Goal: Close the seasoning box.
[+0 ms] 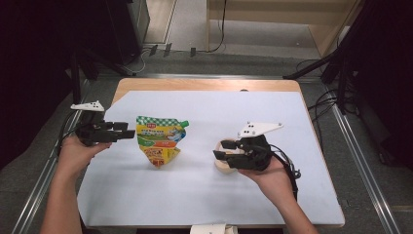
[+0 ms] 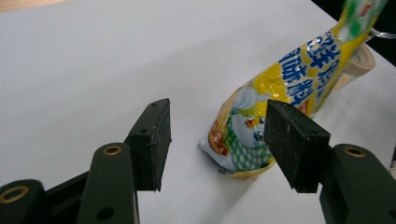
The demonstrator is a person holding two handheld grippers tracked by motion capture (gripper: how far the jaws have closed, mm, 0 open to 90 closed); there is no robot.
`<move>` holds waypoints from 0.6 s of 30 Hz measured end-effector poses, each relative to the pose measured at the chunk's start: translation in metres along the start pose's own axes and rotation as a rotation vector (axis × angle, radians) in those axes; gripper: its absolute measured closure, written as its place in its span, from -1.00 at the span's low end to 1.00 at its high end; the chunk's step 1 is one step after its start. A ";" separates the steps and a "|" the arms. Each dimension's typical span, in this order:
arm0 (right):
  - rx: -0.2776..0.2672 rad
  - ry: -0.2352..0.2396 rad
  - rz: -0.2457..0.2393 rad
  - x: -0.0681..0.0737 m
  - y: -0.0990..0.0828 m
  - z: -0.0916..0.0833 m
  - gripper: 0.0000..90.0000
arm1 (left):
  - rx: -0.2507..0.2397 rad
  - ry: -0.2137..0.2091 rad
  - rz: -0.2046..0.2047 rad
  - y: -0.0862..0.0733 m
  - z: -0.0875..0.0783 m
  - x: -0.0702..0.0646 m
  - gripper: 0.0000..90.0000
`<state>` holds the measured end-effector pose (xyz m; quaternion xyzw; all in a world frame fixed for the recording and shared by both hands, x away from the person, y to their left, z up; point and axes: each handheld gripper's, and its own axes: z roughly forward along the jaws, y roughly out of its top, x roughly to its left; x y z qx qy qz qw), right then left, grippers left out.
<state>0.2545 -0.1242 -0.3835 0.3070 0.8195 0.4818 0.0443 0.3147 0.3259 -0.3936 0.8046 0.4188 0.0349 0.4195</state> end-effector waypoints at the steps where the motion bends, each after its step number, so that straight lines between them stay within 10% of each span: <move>1: -0.004 -0.002 0.003 -0.001 0.001 -0.003 0.29 | -0.001 -0.003 -0.004 0.000 0.002 0.001 -0.08; 18: -0.047 -0.056 0.021 -0.022 0.011 -0.046 0.50 | 0.046 0.002 0.007 -0.002 0.025 -0.001 -0.12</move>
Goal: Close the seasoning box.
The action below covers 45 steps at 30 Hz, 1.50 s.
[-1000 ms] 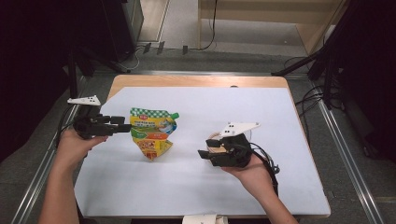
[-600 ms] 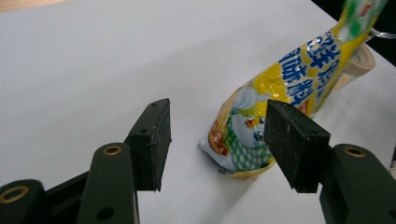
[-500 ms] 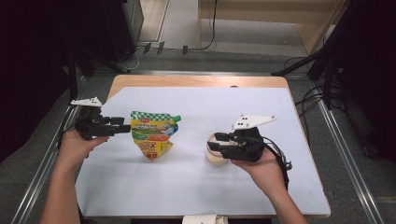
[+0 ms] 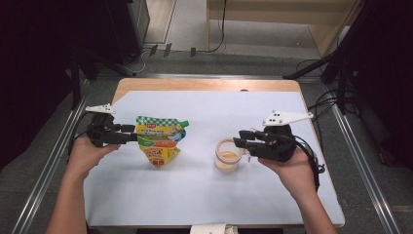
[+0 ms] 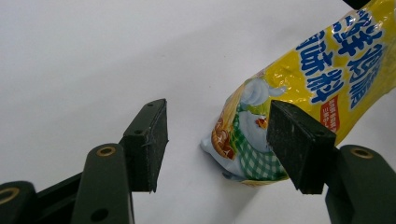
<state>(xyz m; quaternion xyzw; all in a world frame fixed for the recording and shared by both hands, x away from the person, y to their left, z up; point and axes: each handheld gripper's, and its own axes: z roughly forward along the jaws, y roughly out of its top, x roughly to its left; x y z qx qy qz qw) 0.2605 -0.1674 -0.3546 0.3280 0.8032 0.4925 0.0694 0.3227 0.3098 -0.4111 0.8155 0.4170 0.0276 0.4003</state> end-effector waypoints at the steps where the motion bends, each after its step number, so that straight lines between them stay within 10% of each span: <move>1: -0.003 -0.007 0.002 -0.002 0.000 -0.003 0.54 | 0.000 0.002 0.000 0.000 0.000 0.000 -0.13; 21: -0.029 -0.136 0.119 -0.054 -0.017 -0.035 1.00 | 0.000 -0.007 0.007 -0.001 0.001 0.000 -0.14; 45: 0.043 -0.129 0.186 -0.078 -0.052 0.010 1.00 | 0.010 -0.012 -0.002 0.001 0.010 0.005 -0.15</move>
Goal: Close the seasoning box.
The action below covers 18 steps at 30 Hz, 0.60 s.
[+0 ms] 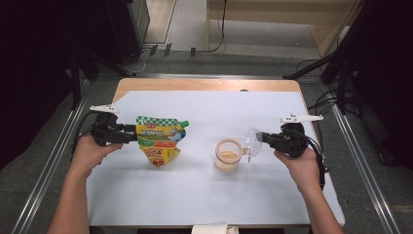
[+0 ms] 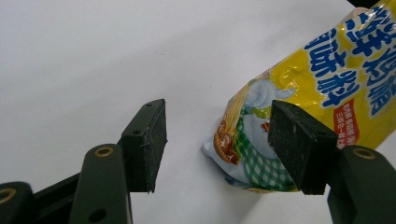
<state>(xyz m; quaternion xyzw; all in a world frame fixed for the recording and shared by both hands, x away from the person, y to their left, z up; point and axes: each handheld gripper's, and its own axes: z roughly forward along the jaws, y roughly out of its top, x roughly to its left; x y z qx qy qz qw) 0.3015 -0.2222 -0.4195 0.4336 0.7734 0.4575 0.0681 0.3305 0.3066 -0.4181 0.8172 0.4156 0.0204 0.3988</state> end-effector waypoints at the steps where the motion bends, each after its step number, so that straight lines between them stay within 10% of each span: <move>1: 0.005 0.001 -0.002 0.001 0.000 0.001 1.00 | -0.002 0.002 0.002 0.000 0.000 0.000 -0.15; 18: 0.011 0.024 -0.033 0.020 -0.002 0.008 1.00 | -0.025 0.010 0.014 0.002 -0.001 -0.004 -0.15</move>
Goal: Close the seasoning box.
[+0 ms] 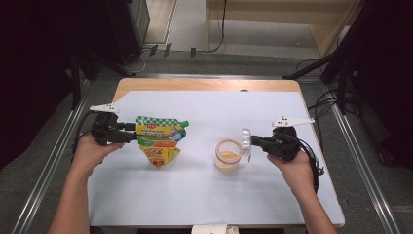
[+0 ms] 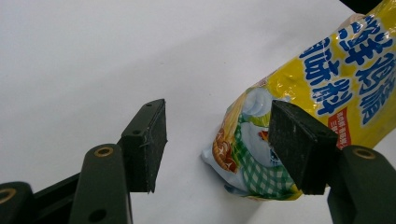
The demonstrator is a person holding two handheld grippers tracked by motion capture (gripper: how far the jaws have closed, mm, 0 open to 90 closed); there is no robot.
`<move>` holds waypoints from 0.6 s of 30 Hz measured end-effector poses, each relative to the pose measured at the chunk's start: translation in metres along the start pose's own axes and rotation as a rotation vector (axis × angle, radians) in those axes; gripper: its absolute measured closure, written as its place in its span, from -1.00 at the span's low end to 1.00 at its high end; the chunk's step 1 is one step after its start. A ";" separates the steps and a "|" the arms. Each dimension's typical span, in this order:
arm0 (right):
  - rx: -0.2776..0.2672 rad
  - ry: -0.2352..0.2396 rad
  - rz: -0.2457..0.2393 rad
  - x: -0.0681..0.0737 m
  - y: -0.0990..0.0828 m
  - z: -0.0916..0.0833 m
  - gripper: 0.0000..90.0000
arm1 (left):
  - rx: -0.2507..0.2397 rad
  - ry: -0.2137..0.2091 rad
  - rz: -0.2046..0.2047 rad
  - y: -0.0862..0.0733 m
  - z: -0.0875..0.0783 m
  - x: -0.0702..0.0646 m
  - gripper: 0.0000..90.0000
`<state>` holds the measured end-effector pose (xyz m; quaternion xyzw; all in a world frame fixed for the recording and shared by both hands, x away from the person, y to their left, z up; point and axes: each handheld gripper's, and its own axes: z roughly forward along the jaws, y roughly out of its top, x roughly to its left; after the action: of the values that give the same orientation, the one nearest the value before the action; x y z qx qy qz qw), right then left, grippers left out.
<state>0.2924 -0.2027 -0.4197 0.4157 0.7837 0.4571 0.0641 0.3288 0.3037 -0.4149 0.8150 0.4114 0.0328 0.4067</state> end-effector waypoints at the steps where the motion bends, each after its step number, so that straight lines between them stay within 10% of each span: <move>1: -0.001 0.001 -0.001 0.001 0.000 0.000 1.00 | 0.003 0.002 0.000 0.000 0.000 0.000 -0.15; 18: -0.003 0.007 -0.025 0.001 -0.001 0.002 0.54 | 0.009 -0.001 0.007 0.000 0.002 0.000 -0.16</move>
<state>0.2921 -0.2013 -0.4215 0.4039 0.7884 0.4590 0.0677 0.3290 0.3024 -0.4158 0.8182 0.4087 0.0319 0.4030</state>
